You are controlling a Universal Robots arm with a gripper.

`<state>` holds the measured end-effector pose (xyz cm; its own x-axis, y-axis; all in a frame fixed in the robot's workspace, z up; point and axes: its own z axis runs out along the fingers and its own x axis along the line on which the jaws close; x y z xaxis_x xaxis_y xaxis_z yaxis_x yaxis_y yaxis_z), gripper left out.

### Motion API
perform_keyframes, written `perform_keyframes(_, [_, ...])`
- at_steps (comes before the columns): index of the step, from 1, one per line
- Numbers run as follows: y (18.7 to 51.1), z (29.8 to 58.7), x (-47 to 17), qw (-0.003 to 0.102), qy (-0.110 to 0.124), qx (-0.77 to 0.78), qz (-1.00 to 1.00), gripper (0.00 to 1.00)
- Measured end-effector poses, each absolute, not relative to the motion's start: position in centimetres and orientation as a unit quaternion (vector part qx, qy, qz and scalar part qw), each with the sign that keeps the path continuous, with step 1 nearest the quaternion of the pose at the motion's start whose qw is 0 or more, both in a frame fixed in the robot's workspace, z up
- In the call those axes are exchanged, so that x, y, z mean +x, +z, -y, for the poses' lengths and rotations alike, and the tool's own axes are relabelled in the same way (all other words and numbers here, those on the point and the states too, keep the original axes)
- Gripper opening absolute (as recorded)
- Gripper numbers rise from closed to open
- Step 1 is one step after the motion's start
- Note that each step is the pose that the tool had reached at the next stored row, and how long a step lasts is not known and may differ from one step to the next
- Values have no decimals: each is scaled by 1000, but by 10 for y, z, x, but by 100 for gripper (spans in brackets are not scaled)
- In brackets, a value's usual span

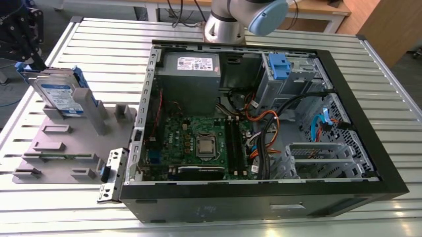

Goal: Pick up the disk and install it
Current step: 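Pick up the disk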

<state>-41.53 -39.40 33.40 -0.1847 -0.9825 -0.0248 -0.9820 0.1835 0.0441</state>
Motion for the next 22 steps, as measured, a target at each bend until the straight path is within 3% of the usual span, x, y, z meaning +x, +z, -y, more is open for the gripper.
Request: perform_keyframes(22, [333, 392, -411, 5, -25, 656, 754, 11])
